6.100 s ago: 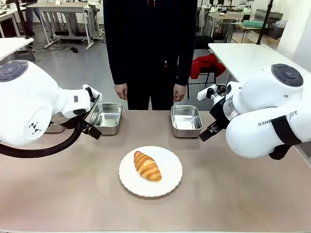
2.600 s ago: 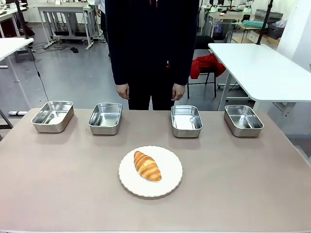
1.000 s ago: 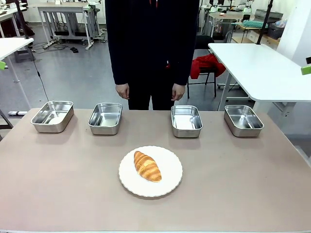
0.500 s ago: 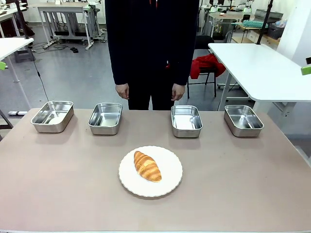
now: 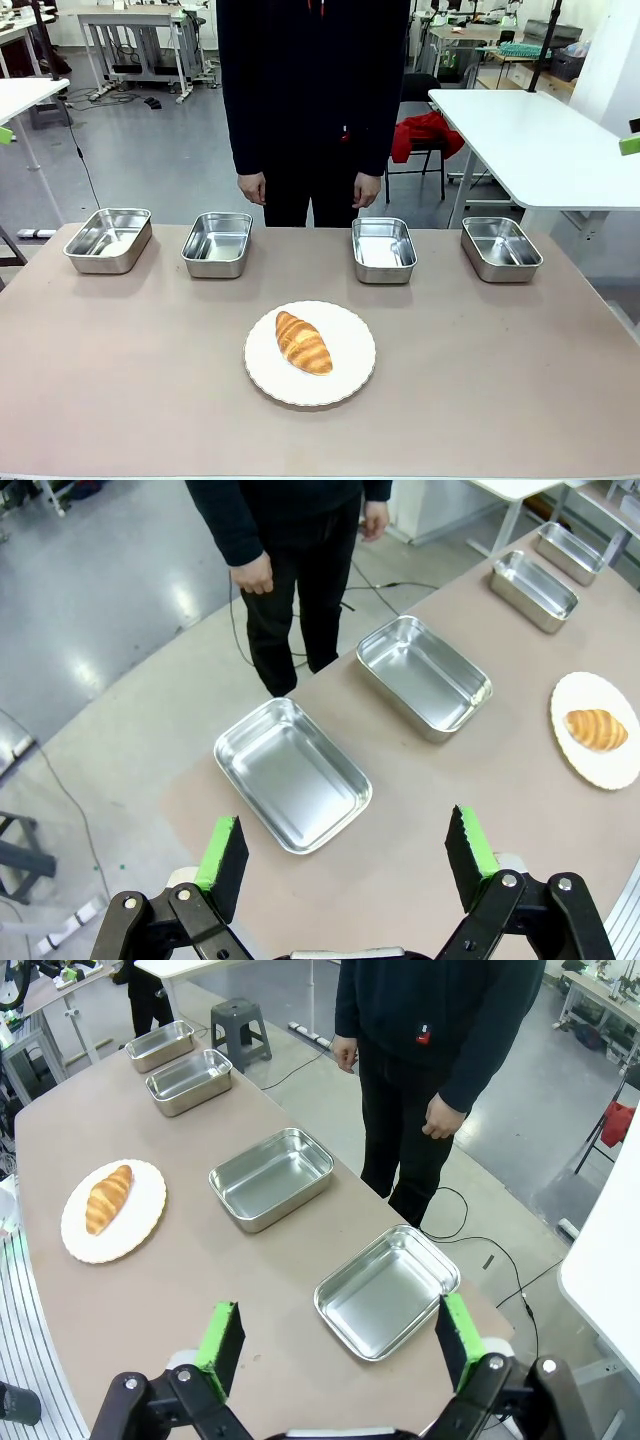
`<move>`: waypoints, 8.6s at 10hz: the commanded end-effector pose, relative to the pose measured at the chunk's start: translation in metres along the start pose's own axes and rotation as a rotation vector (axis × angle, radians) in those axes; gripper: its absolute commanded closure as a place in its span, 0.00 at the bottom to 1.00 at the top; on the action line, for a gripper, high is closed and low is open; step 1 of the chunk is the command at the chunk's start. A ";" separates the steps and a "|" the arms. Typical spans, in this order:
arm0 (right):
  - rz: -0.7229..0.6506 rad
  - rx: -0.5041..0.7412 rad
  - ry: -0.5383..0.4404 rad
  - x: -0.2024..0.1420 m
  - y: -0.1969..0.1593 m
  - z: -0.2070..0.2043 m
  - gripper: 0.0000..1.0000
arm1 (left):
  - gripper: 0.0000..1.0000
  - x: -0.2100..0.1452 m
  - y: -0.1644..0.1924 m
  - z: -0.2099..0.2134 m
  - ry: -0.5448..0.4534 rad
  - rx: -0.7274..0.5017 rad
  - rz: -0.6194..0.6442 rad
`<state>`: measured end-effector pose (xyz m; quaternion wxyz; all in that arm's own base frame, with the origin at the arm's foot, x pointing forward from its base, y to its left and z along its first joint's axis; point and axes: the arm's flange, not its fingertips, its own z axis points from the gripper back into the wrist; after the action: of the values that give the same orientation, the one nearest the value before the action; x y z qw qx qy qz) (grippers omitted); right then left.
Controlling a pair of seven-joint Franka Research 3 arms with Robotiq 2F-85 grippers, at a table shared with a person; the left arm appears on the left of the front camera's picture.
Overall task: Place the bread in the container.
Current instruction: Place the Butter Roll into the Airtight Container indicated by the human.
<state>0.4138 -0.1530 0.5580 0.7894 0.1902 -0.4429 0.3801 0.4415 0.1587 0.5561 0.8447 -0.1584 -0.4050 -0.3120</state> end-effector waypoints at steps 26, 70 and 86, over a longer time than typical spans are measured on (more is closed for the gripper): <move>0.004 0.001 -0.003 0.001 0.001 0.000 0.00 | 0.00 0.000 0.000 0.000 -0.003 -0.002 -0.012; 0.004 0.001 -0.003 0.001 0.001 0.000 0.00 | 0.00 0.024 -0.427 -0.365 0.779 0.342 1.118; 0.004 0.001 -0.003 0.001 0.001 0.000 0.00 | 0.00 -0.002 -0.431 -0.393 0.760 0.434 1.118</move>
<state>0.4136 -0.1525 0.5584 0.7903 0.1889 -0.4411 0.3809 0.3878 -0.3679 0.3156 0.9758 -0.0520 0.0133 0.2120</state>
